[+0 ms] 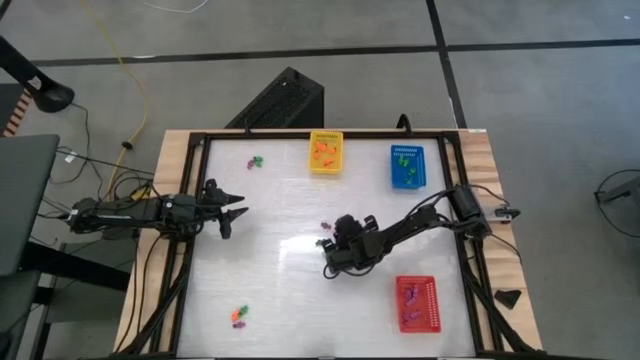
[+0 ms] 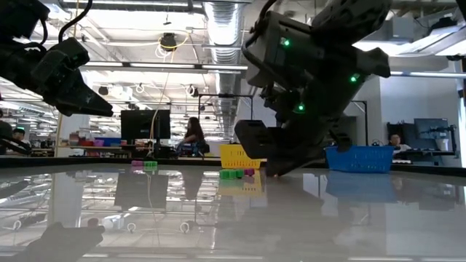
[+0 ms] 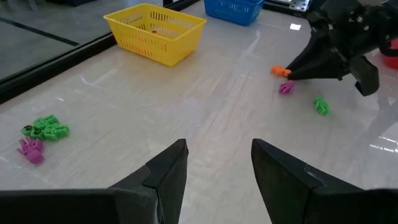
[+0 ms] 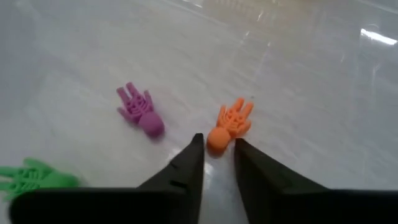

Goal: Sort Halloween decoration
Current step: Put the orange skeleton toy into the yellow bin

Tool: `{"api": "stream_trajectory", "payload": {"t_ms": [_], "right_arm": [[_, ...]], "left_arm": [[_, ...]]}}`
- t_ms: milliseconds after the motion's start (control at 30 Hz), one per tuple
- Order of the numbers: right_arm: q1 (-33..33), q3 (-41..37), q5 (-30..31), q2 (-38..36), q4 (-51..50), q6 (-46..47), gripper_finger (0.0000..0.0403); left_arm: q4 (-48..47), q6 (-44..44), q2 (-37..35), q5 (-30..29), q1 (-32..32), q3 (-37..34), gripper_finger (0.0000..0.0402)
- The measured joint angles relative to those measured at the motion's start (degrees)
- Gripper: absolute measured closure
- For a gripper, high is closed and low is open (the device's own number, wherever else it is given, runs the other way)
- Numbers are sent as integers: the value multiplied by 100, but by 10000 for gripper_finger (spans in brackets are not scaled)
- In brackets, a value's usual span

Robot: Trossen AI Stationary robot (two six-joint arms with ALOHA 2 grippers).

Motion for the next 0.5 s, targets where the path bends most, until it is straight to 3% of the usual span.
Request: {"api": "stream_trajectory", "payload": {"t_ms": [267, 500], "right_arm": [[-98, 0, 80, -52, 47, -378, 384], [-406, -7, 46, -688, 104, -1225, 375]], "left_arm": [[0, 0, 0, 2, -1, -1, 233], [0, 0, 0, 4, 1, 2, 233]]}}
